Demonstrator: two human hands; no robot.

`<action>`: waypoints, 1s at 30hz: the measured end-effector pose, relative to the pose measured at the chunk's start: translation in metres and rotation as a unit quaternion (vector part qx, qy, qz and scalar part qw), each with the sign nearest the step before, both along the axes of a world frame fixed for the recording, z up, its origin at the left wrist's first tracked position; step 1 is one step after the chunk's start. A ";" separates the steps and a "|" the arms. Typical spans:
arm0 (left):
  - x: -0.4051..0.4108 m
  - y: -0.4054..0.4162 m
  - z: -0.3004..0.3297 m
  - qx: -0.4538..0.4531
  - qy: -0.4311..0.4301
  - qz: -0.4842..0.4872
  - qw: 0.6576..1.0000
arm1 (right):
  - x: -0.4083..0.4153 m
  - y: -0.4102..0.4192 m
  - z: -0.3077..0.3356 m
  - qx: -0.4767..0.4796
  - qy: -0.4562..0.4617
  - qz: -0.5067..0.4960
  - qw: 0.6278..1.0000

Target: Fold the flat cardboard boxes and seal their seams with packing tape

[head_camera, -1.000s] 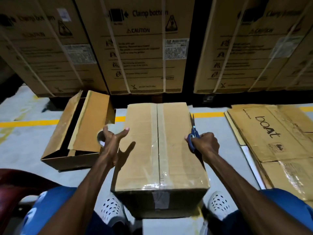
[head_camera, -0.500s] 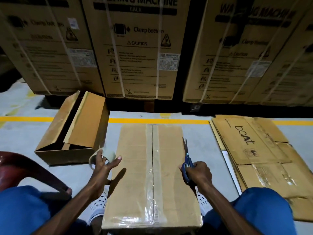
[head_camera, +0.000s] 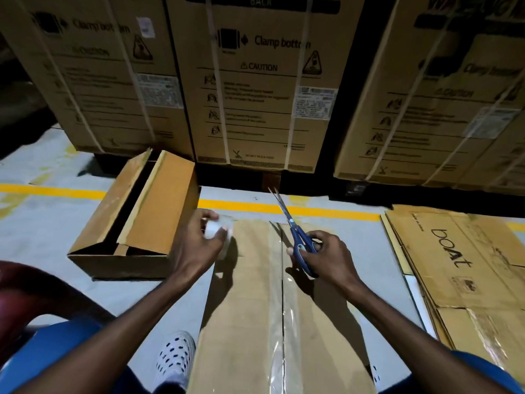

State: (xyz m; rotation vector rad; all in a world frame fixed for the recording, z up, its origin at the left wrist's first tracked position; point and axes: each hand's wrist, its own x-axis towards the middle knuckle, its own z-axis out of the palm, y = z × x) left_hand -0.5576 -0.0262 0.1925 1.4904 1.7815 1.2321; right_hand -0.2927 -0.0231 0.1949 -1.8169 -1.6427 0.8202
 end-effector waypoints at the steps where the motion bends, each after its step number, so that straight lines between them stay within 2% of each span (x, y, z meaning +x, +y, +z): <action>1: 0.004 0.009 0.002 -0.005 -0.007 -0.034 0.999 | -0.007 0.008 0.001 -0.004 0.045 0.009 0.999; 5: 0.013 0.043 0.008 -0.016 0.025 -0.163 0.986 | -0.032 0.033 0.010 0.000 0.222 0.021 0.975; 8: 0.022 0.060 0.007 -0.020 0.032 -0.198 0.979 | -0.047 0.045 0.022 0.001 0.313 0.014 0.950; 12: 0.035 0.070 0.008 -0.016 0.035 -0.232 0.972 | -0.061 0.058 0.025 -0.002 0.344 0.024 0.939; 17: 0.035 0.075 0.009 -0.028 0.054 -0.243 0.968 | -0.064 0.068 0.018 -0.008 0.333 0.010 0.943; 20: 0.029 0.076 0.008 -0.049 0.016 -0.254 0.966 | -0.058 0.071 0.018 -0.033 0.339 0.019 0.940; 25: 0.024 0.070 0.020 -0.068 -0.078 -0.285 0.953 | -0.048 0.067 0.026 -0.135 0.415 0.047 0.899; 30: 0.023 0.066 0.030 -0.094 -0.124 -0.322 0.934 | -0.040 0.062 0.030 -0.161 0.496 0.033 0.853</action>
